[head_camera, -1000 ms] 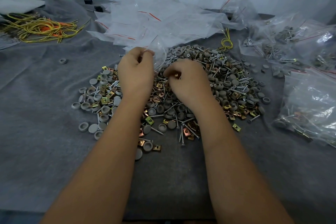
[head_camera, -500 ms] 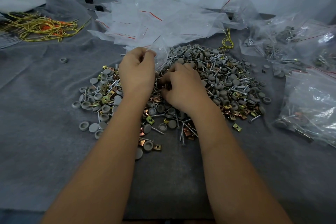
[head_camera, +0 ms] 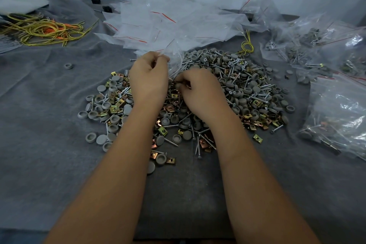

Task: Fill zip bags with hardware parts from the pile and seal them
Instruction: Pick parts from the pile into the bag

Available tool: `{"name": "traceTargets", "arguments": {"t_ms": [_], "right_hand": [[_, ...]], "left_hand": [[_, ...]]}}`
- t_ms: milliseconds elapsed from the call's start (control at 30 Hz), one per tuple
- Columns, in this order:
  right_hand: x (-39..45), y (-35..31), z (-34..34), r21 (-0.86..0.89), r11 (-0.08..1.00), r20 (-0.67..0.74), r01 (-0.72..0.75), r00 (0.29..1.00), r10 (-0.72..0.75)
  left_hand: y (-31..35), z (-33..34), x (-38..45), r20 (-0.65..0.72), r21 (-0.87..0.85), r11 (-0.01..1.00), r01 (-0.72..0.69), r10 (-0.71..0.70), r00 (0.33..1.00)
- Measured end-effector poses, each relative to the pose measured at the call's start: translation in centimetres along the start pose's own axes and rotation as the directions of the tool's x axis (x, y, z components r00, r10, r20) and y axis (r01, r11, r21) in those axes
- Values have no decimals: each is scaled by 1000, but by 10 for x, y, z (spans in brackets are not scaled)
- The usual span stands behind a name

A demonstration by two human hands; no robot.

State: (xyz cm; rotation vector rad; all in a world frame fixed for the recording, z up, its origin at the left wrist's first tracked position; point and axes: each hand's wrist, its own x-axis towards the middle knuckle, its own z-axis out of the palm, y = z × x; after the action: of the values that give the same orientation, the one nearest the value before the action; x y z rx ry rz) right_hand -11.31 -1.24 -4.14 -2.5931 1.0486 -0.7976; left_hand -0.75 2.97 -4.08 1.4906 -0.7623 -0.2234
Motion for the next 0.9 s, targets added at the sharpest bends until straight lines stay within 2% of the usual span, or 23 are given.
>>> {"name": "traceTargets", "arguments": {"t_ms": [133,267,500,700,900], "right_hand": [[0,0,-3,295,949,-83,-111,987,141],[1,4,-7,457,870,-148,-184,949,278],[4,9,-10,548,808,-167,-217,918,360],[2,11,-11,531,826,-171,-192,930,326],[3,9,-11,535,813,-153,-230,920,361]], "left_hand": [[0,0,0,0,-5,1000,11,-11,1000],[0,1,-1,6,-25,999,20,-20,1000],[0,1,0,4,-23,999,27,-26,1000],[0,1,-1,2,-21,1000,18,-18,1000],[-1,0,0,4,3,1000,15,-15,1000]]}}
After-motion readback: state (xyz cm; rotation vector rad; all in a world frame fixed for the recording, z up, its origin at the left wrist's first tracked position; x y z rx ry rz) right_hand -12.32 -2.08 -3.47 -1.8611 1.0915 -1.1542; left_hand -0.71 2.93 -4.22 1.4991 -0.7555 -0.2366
